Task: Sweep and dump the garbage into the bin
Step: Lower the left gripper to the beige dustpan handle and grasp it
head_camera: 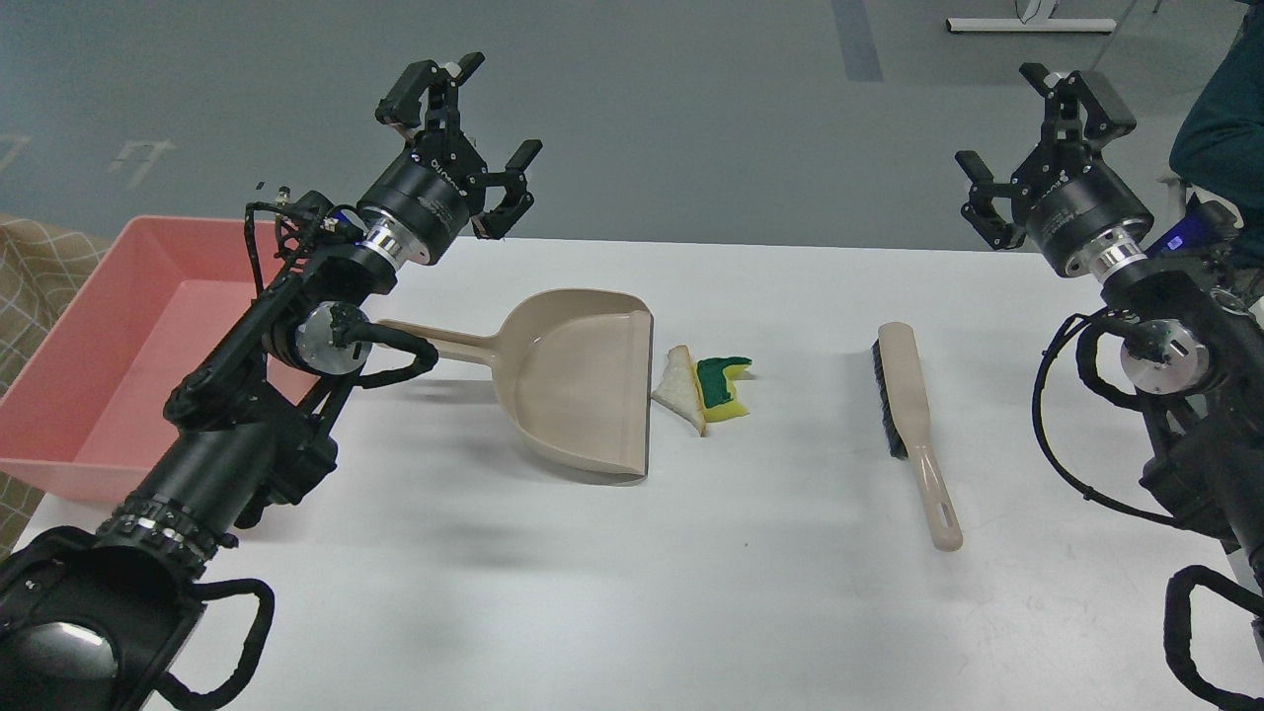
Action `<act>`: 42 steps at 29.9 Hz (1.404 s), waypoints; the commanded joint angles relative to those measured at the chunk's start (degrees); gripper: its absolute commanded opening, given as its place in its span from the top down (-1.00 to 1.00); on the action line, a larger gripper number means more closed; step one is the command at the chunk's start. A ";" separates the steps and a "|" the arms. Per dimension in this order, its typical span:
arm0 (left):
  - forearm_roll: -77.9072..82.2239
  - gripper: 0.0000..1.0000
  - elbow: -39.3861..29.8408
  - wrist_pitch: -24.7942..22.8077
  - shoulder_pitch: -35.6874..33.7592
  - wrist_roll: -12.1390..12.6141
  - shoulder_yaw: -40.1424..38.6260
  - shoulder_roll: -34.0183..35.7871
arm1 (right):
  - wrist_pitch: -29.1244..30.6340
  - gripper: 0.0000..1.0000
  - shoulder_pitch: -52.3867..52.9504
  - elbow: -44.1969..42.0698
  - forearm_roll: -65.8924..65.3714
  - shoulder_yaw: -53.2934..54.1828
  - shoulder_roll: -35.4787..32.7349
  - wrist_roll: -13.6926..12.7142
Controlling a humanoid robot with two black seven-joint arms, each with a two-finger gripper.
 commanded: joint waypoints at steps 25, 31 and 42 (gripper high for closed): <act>33.10 -0.96 -39.18 15.68 29.60 0.76 3.09 29.12 | -0.43 -1.00 0.29 0.01 -0.14 -0.08 0.12 0.27; 37.69 -0.96 -39.19 20.79 36.21 0.76 3.35 26.84 | -0.51 -1.00 0.11 -0.08 -0.22 -0.08 0.20 0.27; 37.87 -0.96 -29.71 29.13 36.39 1.64 8.18 17.71 | -0.69 -1.00 0.20 -0.08 -0.14 -0.08 0.03 0.27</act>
